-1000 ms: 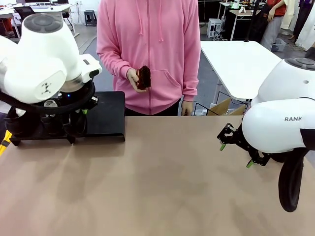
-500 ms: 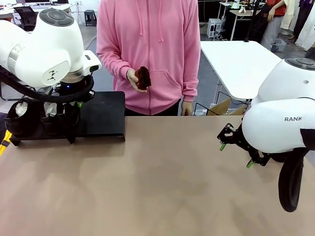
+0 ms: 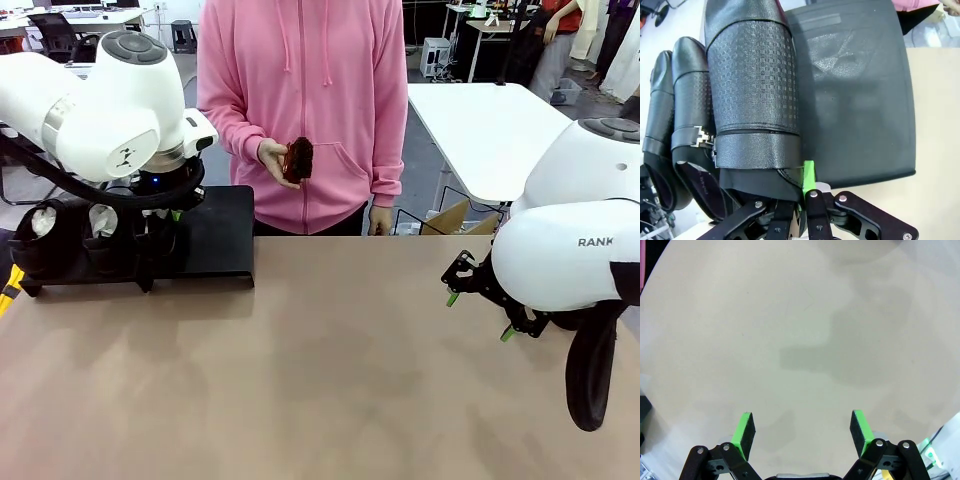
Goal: Organize the shoes by placing them on the stand.
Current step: Place the Shoe from the middle of the table onto the Shoes Stand.
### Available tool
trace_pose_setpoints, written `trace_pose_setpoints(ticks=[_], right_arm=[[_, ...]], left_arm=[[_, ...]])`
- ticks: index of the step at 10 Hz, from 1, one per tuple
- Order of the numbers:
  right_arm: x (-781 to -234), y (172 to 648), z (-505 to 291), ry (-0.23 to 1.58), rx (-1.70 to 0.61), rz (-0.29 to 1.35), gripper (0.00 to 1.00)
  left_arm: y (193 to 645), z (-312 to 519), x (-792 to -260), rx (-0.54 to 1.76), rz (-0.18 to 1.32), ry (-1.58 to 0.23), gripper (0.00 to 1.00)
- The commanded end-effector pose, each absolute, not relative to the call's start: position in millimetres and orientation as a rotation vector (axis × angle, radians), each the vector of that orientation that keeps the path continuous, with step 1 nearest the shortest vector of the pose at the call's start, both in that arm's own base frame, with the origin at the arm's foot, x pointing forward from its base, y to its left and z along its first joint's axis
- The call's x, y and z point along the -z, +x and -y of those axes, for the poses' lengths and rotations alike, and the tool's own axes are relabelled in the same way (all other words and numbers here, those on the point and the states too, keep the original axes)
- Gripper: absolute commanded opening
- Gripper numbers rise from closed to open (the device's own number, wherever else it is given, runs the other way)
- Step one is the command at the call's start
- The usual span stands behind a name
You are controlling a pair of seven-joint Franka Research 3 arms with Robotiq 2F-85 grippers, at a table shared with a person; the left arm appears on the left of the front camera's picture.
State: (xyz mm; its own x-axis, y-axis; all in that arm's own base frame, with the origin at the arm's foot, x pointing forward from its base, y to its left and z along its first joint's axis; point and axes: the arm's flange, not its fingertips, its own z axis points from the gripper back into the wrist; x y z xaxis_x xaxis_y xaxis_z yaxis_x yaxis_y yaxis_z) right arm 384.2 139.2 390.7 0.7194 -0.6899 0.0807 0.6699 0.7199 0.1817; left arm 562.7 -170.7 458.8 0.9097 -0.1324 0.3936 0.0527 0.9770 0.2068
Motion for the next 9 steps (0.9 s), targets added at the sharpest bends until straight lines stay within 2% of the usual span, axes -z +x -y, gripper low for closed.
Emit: trace_pose_setpoints(ticks=[1,8,9], right_arm=[[-391.8,384.3,-140.2,0.145,0.748,0.151,1.0],[-391.8,384.3,-140.2,0.145,0.748,0.151,1.0],[-391.8,384.3,-140.2,0.145,0.748,0.151,1.0]], left_arm=[[573.6,170.0,-459.8,0.079,0.433,0.193,0.0],[594.2,176.3,-439.3,0.051,0.424,0.208,0.0],[594.0,178.3,-438.2,0.057,0.426,0.212,0.08]])
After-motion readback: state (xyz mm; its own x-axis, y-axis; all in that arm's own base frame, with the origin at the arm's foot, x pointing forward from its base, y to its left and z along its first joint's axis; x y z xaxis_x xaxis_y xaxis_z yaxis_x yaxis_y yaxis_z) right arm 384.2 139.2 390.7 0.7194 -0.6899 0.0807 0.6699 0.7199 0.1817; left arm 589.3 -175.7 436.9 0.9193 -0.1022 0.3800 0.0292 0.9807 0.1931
